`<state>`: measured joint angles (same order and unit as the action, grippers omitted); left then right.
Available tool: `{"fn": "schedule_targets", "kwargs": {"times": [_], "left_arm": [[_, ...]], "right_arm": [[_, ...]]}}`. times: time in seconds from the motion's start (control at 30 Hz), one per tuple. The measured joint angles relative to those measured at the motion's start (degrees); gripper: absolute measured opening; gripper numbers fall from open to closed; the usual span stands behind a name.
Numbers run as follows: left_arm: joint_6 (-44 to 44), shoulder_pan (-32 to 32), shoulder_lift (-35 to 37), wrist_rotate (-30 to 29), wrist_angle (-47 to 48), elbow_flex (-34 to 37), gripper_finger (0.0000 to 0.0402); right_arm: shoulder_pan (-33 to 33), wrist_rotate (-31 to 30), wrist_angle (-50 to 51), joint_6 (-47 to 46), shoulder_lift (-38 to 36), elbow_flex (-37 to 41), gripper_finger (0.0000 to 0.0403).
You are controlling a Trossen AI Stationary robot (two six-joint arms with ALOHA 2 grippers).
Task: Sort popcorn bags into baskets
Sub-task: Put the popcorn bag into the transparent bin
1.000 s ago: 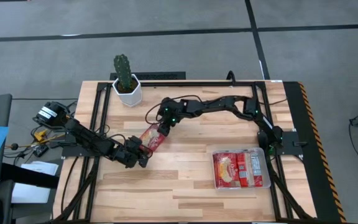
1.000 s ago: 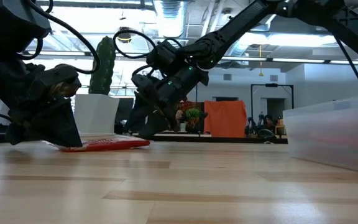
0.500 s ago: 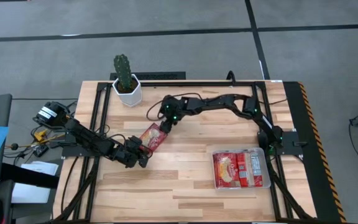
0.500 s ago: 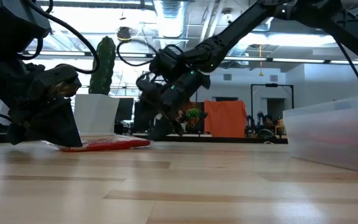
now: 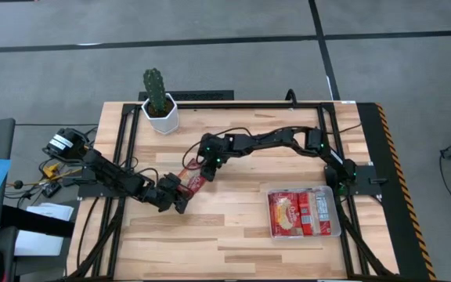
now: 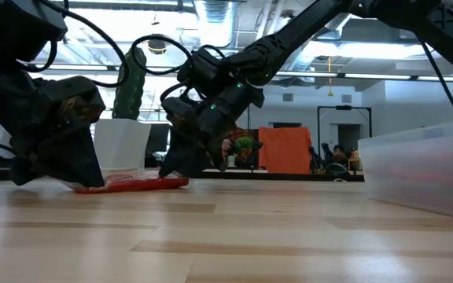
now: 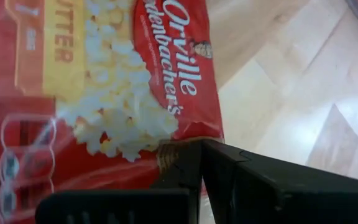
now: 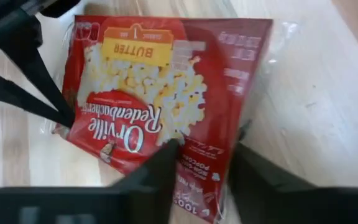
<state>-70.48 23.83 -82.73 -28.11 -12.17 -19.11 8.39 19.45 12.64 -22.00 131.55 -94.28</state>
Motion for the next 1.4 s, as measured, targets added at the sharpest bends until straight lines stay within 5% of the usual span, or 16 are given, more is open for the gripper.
{"fn": "schedule_targets", "kwargs": {"times": [0.2,0.67,0.97,1.2,1.4], "left_arm": [[0.6,-0.1,0.0,0.7,-4.7,0.0,0.0],[4.0,-0.2,6.4,13.6,-6.2,-9.8,0.0],[10.6,1.0,13.1,17.3,-6.8,-17.1,0.0],[16.2,2.3,14.9,14.5,-6.6,-20.2,0.0],[17.1,2.3,14.9,13.8,-6.0,-20.5,0.0]], "right_arm": [[0.0,1.6,-0.5,-0.4,-0.1,-0.1,0.0018],[3.8,2.2,7.1,0.4,-8.0,0.0,0.0003],[6.3,1.5,38.5,16.7,-24.7,0.0,0.0002],[1.3,1.4,66.8,29.0,-39.8,0.0,0.0001],[-6.5,-1.3,70.9,25.1,-50.2,8.1,0.0002]]}}
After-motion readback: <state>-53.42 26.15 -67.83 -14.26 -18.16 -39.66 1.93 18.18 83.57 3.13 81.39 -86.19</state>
